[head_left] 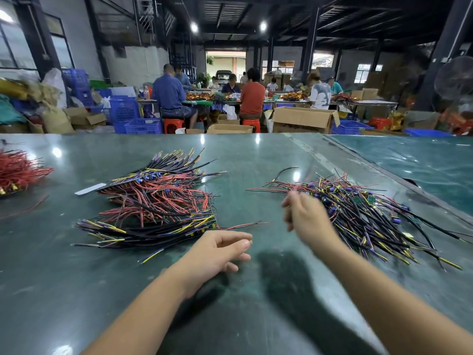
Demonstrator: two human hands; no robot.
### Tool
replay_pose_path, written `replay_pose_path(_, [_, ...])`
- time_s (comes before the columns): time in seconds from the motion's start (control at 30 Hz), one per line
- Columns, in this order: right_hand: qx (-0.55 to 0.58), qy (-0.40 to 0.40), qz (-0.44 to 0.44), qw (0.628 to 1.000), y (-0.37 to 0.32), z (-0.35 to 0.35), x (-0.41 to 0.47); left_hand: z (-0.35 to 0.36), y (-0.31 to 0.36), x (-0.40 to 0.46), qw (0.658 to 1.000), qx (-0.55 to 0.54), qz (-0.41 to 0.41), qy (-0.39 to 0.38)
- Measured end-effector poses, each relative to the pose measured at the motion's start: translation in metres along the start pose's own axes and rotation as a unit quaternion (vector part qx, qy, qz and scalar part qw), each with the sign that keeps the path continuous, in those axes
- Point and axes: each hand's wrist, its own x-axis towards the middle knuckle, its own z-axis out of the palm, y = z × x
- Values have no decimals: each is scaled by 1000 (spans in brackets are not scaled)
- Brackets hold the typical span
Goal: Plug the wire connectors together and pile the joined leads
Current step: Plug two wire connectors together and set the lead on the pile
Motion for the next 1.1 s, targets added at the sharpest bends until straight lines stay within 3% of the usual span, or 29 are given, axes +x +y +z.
replay_pose_path(0.07, [-200,18,27,979,0,-30,39,-4,0,1,1000,20,14,20])
replay_pose_path(0.17, [-476,13,95,874,1,-59,67,-8,-1,3,998,45,37,29])
replay_pose_path(0.2, [-519,24,86,850,-1,-59,64,-10,-2,4,997,53,49,34])
replay_pose_path(0.23, [-522,40,59,850,-2,-53,58,-11,-2,5,996,57,60,42])
replay_pose_path(0.3, [-453,43,-18,890,-6,-30,37,-14,-2,7,994,62,74,59])
replay_pose_path(0.37, [-362,-43,-86,927,-11,0,10,-16,0,7,992,87,81,43])
replay_pose_path(0.47, [-254,-225,-98,935,-24,45,-16,-18,4,-1,988,92,47,-119])
replay_pose_path(0.57, [-238,-292,-83,923,-38,78,-13,-21,9,-9,957,29,-23,-288])
replay_pose_path(0.63, [-241,-318,-39,916,-40,94,-4,-21,10,-10,942,26,-44,-333])
replay_pose_path(0.73, [-204,-305,14,930,-37,112,2,-20,9,-9,935,44,-44,-349])
replay_pose_path(0.83, [-88,-237,52,966,-35,120,3,-19,6,-7,934,54,-36,-351])
replay_pose_path(0.9, [-32,-230,80,969,-36,120,3,-17,6,-7,939,45,-33,-340])
replay_pose_path(1.1, [238,-223,280,903,-51,101,0,-16,7,-8,963,1,-25,-269])
